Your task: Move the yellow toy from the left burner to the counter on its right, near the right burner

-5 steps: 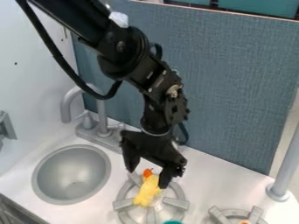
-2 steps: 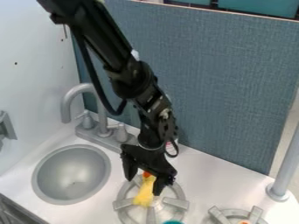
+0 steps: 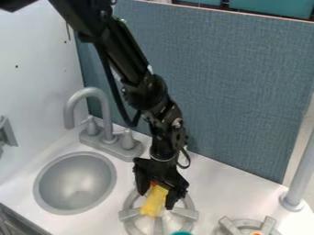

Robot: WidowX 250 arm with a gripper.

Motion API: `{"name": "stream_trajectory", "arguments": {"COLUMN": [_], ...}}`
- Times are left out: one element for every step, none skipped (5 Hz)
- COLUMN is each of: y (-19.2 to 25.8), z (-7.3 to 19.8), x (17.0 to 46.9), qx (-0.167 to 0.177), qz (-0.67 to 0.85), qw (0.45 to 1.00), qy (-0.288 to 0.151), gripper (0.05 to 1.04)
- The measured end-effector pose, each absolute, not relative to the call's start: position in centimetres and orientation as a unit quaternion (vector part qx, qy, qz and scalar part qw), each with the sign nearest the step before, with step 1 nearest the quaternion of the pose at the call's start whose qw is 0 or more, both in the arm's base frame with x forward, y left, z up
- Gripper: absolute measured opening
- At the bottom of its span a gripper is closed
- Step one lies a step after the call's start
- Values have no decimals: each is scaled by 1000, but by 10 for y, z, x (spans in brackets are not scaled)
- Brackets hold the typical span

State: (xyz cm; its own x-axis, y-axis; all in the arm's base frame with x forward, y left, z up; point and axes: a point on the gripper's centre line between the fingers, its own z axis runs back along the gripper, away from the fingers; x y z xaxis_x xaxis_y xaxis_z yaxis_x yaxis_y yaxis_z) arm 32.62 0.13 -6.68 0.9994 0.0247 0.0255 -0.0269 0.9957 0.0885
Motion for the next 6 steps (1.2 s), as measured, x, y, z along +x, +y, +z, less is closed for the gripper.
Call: {"name": "stream_trajectory", "arguments": {"y": [5, 14, 16, 15, -9, -37], "z": [-79, -79, -78, -72, -60, -31], "x": [324, 320, 321, 325, 334, 350], "qx": [56, 71, 73, 81, 108, 112], "qz": [19, 35, 45, 30, -25, -55], "qw": [998, 996, 996, 995, 993, 992], "qy": [20, 32, 33, 43, 37, -28], "gripper": [948, 658, 390, 220, 119, 86]}}
